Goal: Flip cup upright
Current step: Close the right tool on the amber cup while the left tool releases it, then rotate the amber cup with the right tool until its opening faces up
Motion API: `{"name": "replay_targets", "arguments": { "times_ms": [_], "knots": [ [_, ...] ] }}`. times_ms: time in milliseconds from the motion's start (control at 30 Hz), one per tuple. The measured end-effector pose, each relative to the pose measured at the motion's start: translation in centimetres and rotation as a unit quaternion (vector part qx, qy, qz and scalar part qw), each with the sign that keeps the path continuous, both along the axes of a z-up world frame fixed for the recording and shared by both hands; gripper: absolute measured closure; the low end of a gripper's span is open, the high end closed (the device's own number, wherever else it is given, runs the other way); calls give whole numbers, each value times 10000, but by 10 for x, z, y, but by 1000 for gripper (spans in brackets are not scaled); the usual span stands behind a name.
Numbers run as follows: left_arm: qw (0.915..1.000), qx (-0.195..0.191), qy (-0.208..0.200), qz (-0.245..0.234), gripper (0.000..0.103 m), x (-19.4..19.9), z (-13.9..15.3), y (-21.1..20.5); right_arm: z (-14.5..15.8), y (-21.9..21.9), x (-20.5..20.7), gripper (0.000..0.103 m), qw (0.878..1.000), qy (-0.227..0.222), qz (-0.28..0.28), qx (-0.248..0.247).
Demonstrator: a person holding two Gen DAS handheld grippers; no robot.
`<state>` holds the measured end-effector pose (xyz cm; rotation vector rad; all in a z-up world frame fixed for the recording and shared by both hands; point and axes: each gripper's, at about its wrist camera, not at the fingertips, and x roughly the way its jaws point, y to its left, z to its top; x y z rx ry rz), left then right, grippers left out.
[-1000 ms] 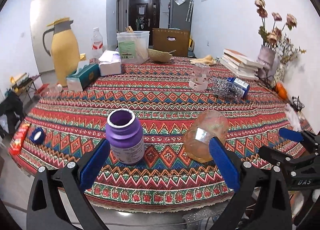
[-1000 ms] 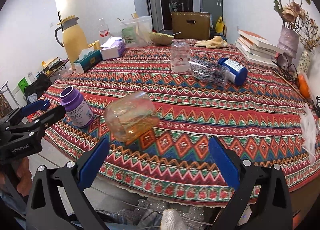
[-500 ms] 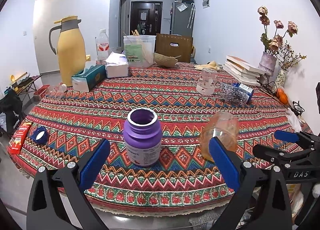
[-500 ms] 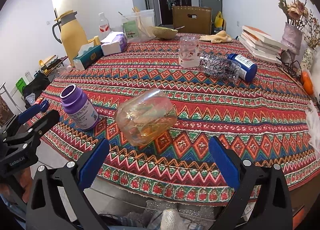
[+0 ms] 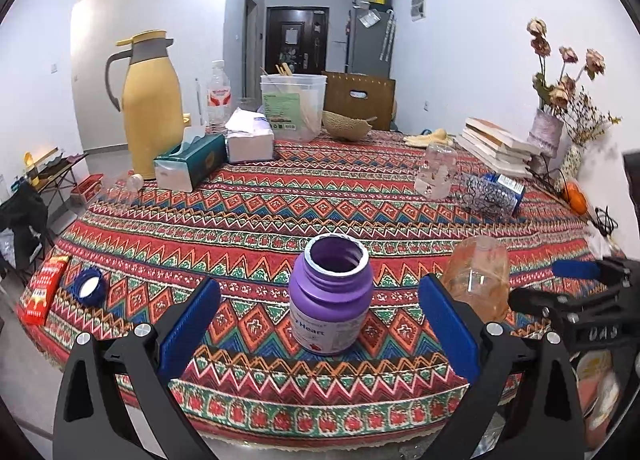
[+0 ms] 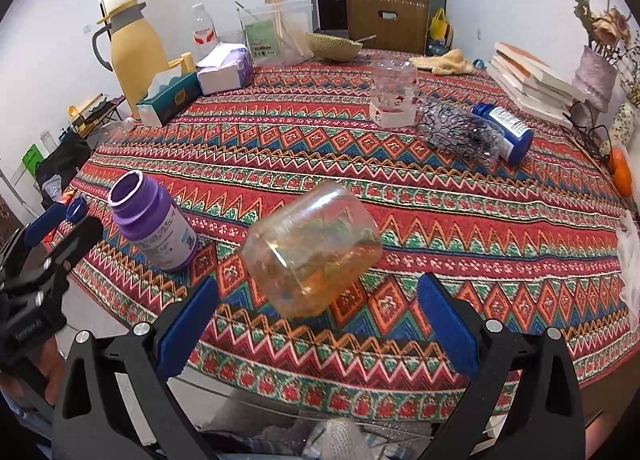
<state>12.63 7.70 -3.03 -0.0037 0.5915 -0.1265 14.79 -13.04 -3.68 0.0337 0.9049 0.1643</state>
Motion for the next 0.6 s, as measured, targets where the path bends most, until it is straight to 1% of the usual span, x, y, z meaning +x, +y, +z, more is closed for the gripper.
{"name": "replay_targets", "arguments": {
  "times_ms": [167, 300, 467, 600],
  "knots": [
    [9990, 265, 130, -335, 7, 10, -4, 1, 1, 9, 17, 7, 9998, 163, -133, -14],
    [9976, 435, 187, -510, 7, 19, -8, 5, -3, 9, 29, 7, 9987, 323, -364, 159],
    [9965, 429, 258, -663, 7, 32, -8, 11, -11, 9, 43, 7, 9961, 549, -632, 275],
    [9958, 292, 338, -803, 7, 40, -5, 17, -15, 11, 51, 7, 9946, 674, -730, 292]
  ]
}}
